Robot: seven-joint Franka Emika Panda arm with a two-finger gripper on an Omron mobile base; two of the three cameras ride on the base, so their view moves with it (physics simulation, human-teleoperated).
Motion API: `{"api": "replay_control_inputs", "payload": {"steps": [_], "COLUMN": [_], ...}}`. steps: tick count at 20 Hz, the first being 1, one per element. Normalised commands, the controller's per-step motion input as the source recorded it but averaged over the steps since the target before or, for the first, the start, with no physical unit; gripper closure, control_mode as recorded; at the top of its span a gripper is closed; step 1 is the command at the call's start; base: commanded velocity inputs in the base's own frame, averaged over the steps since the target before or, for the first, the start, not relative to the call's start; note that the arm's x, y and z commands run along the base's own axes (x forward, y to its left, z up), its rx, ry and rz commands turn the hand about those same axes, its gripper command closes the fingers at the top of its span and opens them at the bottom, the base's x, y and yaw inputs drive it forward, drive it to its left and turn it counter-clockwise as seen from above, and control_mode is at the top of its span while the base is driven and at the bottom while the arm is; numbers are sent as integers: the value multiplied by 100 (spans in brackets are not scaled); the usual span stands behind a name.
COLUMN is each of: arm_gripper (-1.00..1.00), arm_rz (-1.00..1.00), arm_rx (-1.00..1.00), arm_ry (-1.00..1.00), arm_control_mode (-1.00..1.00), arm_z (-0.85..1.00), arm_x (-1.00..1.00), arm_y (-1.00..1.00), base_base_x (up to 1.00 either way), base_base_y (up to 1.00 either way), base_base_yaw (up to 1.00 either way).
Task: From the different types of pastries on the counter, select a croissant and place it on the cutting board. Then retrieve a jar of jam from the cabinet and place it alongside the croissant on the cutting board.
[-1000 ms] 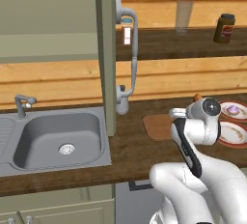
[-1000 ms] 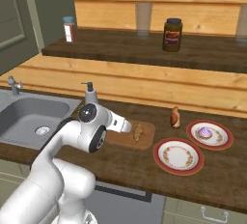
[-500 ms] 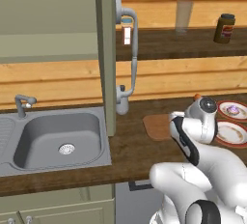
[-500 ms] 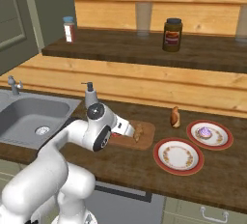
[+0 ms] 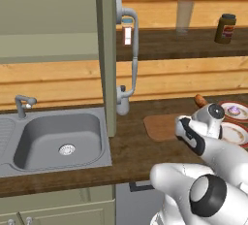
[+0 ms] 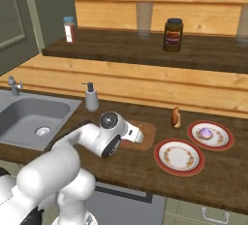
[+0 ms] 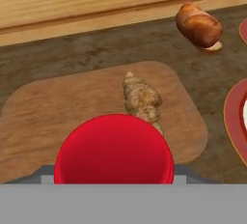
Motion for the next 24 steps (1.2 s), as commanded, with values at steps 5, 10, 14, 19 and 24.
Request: {"api": "replay_control_inputs", "payload": {"steps": [5, 10, 14, 19, 24], "arm_gripper": [100, 100, 100, 100, 100], "arm_rz": [0, 0, 0, 0, 0], "arm_rx": [-8, -9, -2, -12, -6], "arm_ry": [-4, -1, 0, -8, -13], "arm_control_mode": [-100, -100, -100, -100, -100], "arm_z": [-74, -32, -25, -100, -77], "arm_x": [4, 7, 26, 23, 26], "arm_y": [28, 94, 68, 9, 0], "base_base_x": [0, 0, 0, 0, 0], "base_base_y": [0, 0, 0, 0, 0], "base_base_yaw": [0, 0, 0, 0, 0]}}
